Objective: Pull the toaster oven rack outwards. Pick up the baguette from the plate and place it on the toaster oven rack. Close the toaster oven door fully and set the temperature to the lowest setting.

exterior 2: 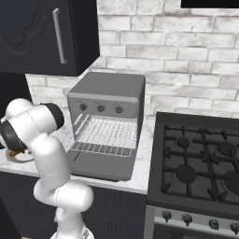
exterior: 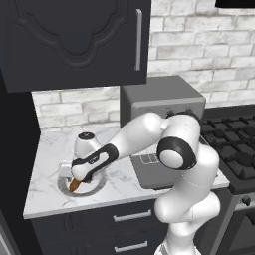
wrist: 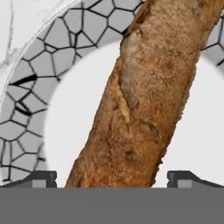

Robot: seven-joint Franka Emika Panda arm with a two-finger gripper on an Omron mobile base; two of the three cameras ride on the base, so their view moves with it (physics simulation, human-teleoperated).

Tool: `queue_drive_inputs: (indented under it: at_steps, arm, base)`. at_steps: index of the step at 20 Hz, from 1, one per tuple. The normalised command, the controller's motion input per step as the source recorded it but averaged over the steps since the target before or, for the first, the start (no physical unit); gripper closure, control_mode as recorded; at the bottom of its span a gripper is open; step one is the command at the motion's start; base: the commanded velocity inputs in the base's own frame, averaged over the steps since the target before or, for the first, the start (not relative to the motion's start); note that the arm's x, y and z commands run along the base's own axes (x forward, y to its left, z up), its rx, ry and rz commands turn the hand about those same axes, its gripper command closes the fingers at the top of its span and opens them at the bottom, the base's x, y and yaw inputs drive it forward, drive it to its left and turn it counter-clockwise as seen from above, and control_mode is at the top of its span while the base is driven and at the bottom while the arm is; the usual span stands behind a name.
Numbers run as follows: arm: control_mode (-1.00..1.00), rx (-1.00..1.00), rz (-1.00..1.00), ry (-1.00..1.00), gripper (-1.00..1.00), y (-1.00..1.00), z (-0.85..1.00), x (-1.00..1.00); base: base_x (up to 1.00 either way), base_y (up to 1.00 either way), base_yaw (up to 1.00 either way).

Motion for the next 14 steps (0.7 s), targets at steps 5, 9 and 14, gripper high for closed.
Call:
queue_drive_inputs:
  at_steps: [5,9,14]
  arm:
    - [-1.0,-0.01,0.0,0.0,-1.0,0.12,-0.24,0.15]
    - [-1.0,-0.03,0.0,0.0,1.0,0.19,-0.21,0.07]
    - [-1.0,-0.01,0.0,-0.03,1.0,0.07,-0.15,0.01]
  base:
    - [0.0,0.0,0.0]
    - [0.0,0.0,0.0]
    - [0.0,0.0,0.0]
